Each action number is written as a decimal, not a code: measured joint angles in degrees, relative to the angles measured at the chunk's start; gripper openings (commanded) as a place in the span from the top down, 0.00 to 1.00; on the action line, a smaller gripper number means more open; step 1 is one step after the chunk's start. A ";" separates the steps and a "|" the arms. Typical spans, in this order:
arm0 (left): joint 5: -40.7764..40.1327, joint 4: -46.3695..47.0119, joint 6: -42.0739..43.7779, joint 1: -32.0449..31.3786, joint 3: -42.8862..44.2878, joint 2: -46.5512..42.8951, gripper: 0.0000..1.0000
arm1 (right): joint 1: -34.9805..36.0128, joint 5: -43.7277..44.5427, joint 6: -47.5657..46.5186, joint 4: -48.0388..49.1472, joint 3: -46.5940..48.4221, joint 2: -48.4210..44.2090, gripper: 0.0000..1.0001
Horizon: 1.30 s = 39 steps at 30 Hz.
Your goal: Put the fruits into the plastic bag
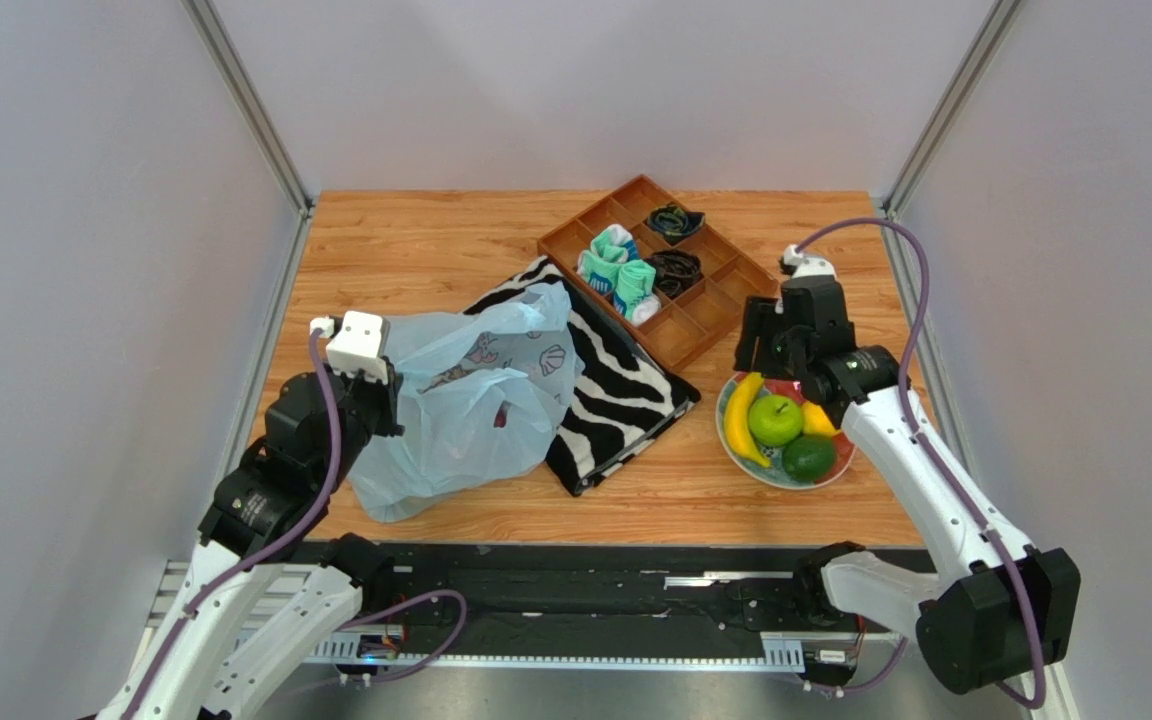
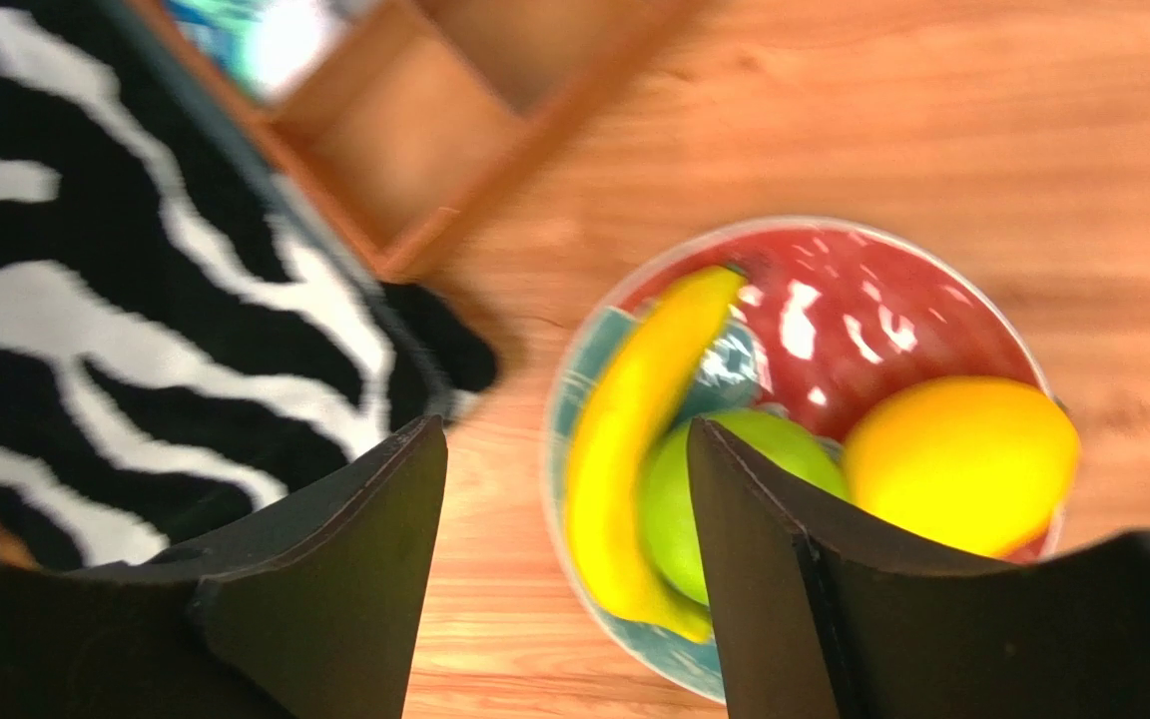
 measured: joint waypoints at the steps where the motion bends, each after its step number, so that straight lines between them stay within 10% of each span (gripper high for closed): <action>1: 0.00 0.00 0.00 0.00 0.00 0.00 1.00 | -2.25 -0.63 -0.07 -0.33 -0.98 0.00 0.40; 10: 0.00 0.02 0.00 0.00 0.00 0.02 1.00 | -13.97 -5.33 -0.55 -1.97 -6.21 -0.15 0.51; 39: 1.03 0.02 0.02 0.00 0.00 0.02 1.00 | -14.38 -4.76 1.03 -4.55 -7.32 3.23 0.64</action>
